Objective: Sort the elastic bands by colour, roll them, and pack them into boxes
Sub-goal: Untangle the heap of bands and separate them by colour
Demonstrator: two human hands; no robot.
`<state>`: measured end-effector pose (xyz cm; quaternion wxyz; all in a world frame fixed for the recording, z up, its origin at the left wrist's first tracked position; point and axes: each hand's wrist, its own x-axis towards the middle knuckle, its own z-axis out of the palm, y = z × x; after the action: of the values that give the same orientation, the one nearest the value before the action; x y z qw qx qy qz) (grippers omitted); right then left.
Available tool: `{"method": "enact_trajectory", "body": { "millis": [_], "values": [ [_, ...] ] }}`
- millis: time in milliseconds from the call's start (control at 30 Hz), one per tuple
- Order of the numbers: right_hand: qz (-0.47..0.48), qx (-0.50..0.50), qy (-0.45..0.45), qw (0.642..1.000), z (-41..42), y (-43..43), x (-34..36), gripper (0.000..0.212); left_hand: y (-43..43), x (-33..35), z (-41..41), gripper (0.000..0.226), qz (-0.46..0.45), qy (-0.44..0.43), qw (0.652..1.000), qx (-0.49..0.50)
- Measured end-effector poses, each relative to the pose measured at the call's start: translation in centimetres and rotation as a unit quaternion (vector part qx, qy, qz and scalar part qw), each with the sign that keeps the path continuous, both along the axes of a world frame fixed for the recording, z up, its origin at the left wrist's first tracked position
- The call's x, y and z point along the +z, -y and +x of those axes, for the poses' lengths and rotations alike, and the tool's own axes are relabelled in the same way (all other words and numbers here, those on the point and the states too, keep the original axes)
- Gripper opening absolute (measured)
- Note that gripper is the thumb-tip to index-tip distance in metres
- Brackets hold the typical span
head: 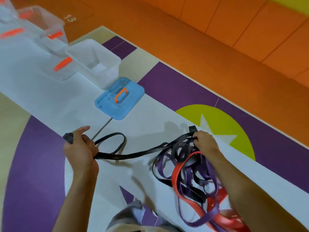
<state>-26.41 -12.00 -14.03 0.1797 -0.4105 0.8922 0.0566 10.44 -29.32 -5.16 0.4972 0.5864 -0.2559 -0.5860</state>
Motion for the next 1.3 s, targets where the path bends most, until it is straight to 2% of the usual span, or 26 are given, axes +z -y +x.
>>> {"method": "enact_trajectory", "body": {
  "millis": [167, 300, 400, 467, 567, 667, 733, 800, 867, 933, 967, 1000, 1100, 1200, 1233, 1300],
  "values": [
    [-0.089, -0.18, 0.03, 0.979, -1.4, -4.2, 0.6, 0.014, 0.7, 0.2, -0.6, 0.025, 0.009, 0.022, 0.999, -0.044],
    [-0.156, -0.307, 0.098, 0.934, -1.4, -5.9, 0.3, 0.013, 0.6, 0.5, -2.2, 0.02, -0.02, 0.03, 0.994, -0.105],
    [-0.257, -0.354, 0.16, 0.885, -0.9, -5.8, 0.4, 0.01, 0.9, 0.8, -4.0, 0.012, -0.032, 0.06, 0.976, -0.205],
    [-0.316, -0.365, 0.206, 0.851, -0.3, -5.7, 1.0, 0.012, 0.7, 0.9, -5.5, 0.019, -0.045, 0.101, 0.942, -0.318],
    [-0.354, -0.336, 0.265, 0.831, 1.3, -5.8, 2.1, 0.009, -0.1, 1.3, -8.2, 0.026, -0.078, 0.126, 0.869, -0.471],
    [-0.388, -0.307, 0.305, 0.813, 3.1, -5.8, 3.4, 0.004, -1.3, 1.6, -10.8, 0.026, -0.132, 0.15, 0.793, -0.575],
    [-0.423, -0.308, 0.334, 0.784, 4.2, -5.8, 4.3, 0.008, -1.9, 1.5, -12.4, 0.022, -0.169, 0.196, 0.738, -0.624],
    [-0.461, -0.311, 0.352, 0.753, 4.8, -5.9, 5.5, 0.008, -1.8, 1.5, -13.7, 0.019, -0.197, 0.253, 0.703, -0.635],
    [-0.482, -0.3, 0.352, 0.744, 5.1, -6.3, 6.4, 0.003, -0.9, 1.9, -14.4, 0.022, -0.287, 0.346, 0.673, -0.587],
    [-0.48, -0.279, 0.339, 0.759, 5.2, -6.9, 6.8, 0.006, 0.6, 3.0, -14.8, 0.027, -0.442, 0.467, 0.598, -0.478],
    [-0.47, -0.272, 0.33, 0.772, 5.3, -7.1, 6.8, 0.006, 1.4, 3.7, -14.9, 0.028, -0.484, 0.506, 0.565, -0.437],
    [-0.459, -0.272, 0.322, 0.782, 5.4, -7.3, 6.6, 0.006, 2.2, 4.4, -15.1, 0.029, -0.491, 0.525, 0.551, -0.424],
    [-0.433, -0.302, 0.317, 0.788, 5.9, -7.8, 5.0, 0.003, 4.4, 5.9, -15.9, 0.034, -0.415, 0.526, 0.56, -0.488],
    [-0.408, -0.324, 0.32, 0.791, 6.8, -8.4, 2.9, 0.01, 6.4, 5.9, -16.0, 0.025, -0.368, 0.504, 0.551, -0.553],
    [-0.399, -0.325, 0.321, 0.795, 7.0, -8.6, 2.2, 0.011, 6.9, 5.7, -15.9, 0.018, -0.343, 0.49, 0.545, -0.588],
    [-0.383, -0.325, 0.324, 0.802, 7.4, -9.0, 1.1, 0.005, 7.2, 4.6, -15.4, 0.02, -0.267, 0.465, 0.517, -0.667]
  ]
}}
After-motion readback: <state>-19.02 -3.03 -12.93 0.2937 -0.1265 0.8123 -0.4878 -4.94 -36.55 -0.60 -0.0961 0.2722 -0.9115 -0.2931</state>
